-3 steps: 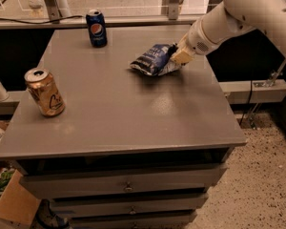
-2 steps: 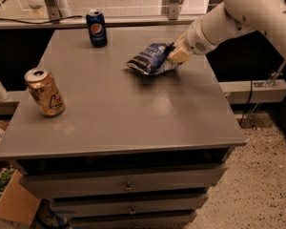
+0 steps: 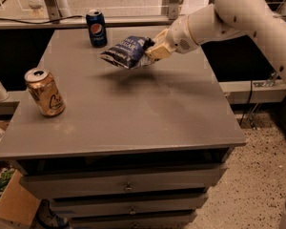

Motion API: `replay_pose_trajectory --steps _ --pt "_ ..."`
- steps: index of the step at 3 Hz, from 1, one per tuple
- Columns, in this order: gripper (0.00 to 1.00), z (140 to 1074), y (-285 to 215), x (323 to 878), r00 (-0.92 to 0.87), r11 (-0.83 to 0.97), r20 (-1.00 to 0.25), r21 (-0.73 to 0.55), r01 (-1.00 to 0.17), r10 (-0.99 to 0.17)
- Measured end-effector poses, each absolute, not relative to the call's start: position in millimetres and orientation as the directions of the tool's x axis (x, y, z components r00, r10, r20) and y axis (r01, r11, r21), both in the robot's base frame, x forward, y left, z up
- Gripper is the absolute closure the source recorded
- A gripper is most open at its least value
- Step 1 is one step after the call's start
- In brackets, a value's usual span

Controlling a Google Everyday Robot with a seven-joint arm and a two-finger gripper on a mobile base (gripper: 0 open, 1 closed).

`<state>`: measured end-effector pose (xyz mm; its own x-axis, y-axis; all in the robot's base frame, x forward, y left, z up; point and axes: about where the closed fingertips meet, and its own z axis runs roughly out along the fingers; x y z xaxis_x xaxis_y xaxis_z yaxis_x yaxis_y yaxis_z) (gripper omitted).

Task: Move blue chip bag near orange can

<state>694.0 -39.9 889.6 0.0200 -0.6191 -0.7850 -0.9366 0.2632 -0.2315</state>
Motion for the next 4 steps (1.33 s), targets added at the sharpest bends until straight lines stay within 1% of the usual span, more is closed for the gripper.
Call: replay_pose_trajectory --steps 1,3,4 --pt "1.00 898 -6 676 0.104 0.192 -0.816 -0.254 -0.948 -0.569" --pt "1.00 875 56 628 0.297 0.010 -0.756 -0.372 -0.928 -0.583" --pt "1.00 858 77 614 0.364 -0.056 -0.712 -0.417 -0.907 -0.601"
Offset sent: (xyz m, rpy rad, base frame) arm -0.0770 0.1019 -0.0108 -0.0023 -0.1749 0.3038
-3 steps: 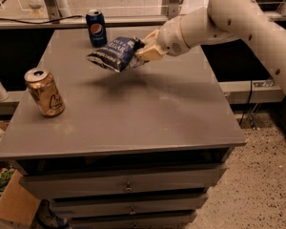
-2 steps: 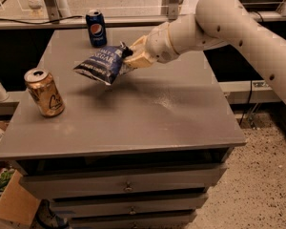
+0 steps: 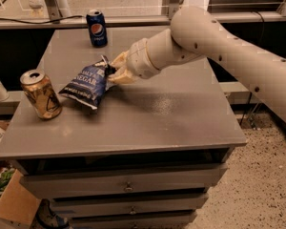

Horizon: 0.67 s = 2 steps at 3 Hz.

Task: Move blue chip bag near orange can

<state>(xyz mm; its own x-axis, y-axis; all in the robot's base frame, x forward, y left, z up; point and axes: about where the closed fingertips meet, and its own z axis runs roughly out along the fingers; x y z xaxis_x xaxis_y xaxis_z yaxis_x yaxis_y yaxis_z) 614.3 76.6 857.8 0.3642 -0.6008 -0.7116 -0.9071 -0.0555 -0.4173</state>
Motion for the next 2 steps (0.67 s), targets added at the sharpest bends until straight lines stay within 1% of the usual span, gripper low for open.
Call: replay_pose_trajectory --steps 2 --pt "1.00 846.7 99.0 599.9 0.457 -0.127 -0.639 -0.493 -0.861 -0.618"
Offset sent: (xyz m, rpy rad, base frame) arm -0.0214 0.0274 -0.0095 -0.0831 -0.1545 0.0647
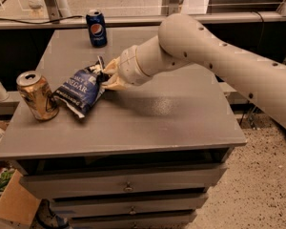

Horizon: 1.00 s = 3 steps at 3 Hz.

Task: Move blue chip bag near orange can

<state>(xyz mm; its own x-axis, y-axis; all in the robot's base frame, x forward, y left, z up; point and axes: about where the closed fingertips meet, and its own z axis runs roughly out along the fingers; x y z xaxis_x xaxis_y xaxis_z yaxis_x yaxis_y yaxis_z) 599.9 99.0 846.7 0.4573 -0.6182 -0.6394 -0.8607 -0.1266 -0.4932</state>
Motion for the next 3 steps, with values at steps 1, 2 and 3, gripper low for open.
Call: replay_pose_trajectory --steps 1,2,3 --pt "0.84 850 97 602 0.468 -0.118 -0.611 -0.523 -0.844 -0.638" --pt "0.61 857 89 611 0.470 -0.100 -0.582 -0.555 -0.826 -0.664" --pt "0.38 861 85 616 0.473 -0.091 -0.561 -0.576 -0.813 -0.680"
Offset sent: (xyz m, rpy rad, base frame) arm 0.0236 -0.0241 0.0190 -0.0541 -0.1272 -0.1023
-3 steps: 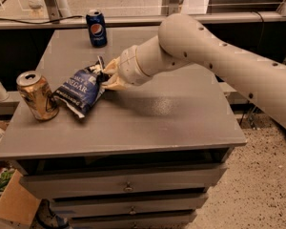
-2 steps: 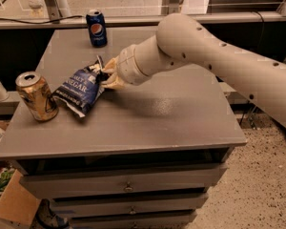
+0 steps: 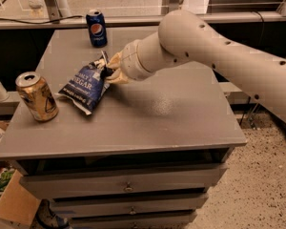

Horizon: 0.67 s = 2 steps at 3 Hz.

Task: Move blue chip bag near orange can

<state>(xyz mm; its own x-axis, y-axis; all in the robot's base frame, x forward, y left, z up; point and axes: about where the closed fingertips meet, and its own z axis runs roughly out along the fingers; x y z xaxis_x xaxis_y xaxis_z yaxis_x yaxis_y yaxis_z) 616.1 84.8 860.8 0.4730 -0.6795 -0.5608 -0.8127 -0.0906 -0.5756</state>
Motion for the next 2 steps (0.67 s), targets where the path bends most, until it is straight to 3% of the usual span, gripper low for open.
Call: replay_pose_trajectory --steps 1,2 --pt "0.14 864.0 82.3 619.0 0.474 -0.085 -0.548 -0.589 -0.804 -0.689" --pt "0.00 867.5 79.7 620.5 0.474 -0.082 -0.538 -0.597 -0.798 -0.697"
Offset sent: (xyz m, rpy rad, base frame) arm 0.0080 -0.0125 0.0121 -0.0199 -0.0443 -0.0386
